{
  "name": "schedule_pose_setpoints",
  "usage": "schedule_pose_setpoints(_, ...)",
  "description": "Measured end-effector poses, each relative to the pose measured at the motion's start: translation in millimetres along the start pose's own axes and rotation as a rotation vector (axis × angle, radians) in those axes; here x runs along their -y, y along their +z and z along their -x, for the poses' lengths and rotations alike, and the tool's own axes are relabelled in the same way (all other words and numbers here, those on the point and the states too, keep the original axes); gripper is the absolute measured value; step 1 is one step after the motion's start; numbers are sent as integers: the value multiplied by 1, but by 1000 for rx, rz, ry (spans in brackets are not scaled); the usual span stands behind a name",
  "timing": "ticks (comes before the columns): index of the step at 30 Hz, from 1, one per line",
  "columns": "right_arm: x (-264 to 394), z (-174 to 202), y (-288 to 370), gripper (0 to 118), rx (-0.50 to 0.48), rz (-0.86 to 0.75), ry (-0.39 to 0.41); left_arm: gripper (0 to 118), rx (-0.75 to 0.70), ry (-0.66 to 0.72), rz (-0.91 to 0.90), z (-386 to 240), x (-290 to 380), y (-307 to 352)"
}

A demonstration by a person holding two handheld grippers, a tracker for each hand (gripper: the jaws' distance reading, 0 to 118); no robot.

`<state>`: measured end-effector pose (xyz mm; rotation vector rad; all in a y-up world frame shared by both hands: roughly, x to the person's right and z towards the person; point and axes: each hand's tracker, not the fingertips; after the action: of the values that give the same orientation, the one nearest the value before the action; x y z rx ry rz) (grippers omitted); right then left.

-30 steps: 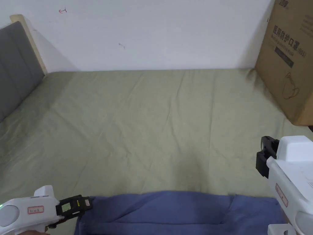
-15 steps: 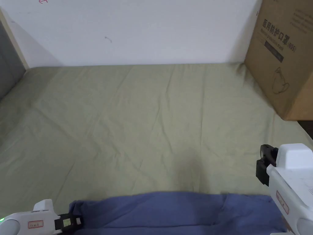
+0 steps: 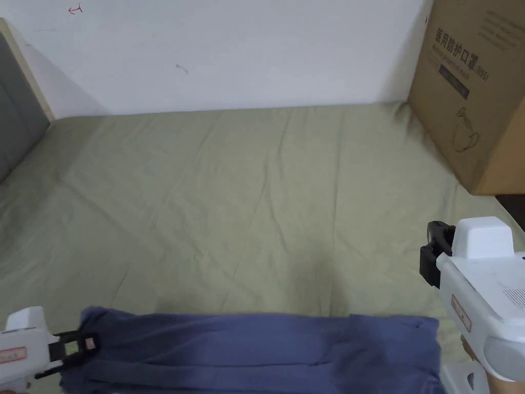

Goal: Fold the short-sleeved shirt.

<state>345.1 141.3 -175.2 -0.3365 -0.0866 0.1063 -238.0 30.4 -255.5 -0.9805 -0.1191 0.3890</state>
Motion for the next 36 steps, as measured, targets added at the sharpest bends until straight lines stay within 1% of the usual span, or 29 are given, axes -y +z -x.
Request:
schedule_pose_setpoints(4,-2,-2,7,0,-15,-16,-2,4,-68,16,-16,17,-9,20)
schedule_pose_setpoints(6,-2,-3,11,0,-17,-24,-2,4,-98,-13,-25,7,-9,26)
schedule_pose_setpoints(9,-2,-6,15,0,-21,-34,-12,4,-130,-52,-25,-27,-8,30)
schedule_pose_setpoints(11,-2,-7,18,0,-25,-38,-16,4,-132,-48,-7,-57,-9,30)
schedule_pose_setpoints(12,-2,-7,20,0,-25,-39,-17,4,-120,-65,-5,-73,-8,29)
schedule_pose_setpoints(13,-1,-8,22,0,-28,-41,-17,4,-87,-109,1,-91,-6,28)
schedule_pose_setpoints(15,-1,-10,25,0,-30,-43,-19,4,-24,-150,31,-121,-4,22)
schedule_pose_setpoints(20,2,-18,33,0,-28,-47,-22,4,88,-187,120,-180,7,-9)
schedule_pose_setpoints(23,4,-24,37,0,-24,-45,-28,4,80,-214,163,-211,18,-37)
schedule_pose_setpoints(24,4,-26,38,0,-20,-44,-28,4,86,-221,185,-218,27,-57)
schedule_pose_setpoints(27,6,-31,40,0,-9,-39,-24,4,86,-214,257,-239,40,-90)
schedule_pose_setpoints(31,9,-38,41,0,3,-27,-24,5,14,-226,317,-263,65,-127)
schedule_pose_setpoints(32,10,-39,41,0,4,-26,-24,7,-2,-240,328,-265,70,-134)
schedule_pose_setpoints(33,10,-40,42,0,6,-24,-24,13,-10,-265,340,-269,74,-139)
schedule_pose_setpoints(34,11,-42,42,0,9,-22,-23,25,-27,-279,340,-272,77,-140)
schedule_pose_setpoints(35,11,-43,42,0,11,-22,-21,52,-21,-279,338,-275,78,-138)
schedule_pose_setpoints(36,11,-44,42,0,14,-21,-20,75,-9,-288,328,-274,78,-144)
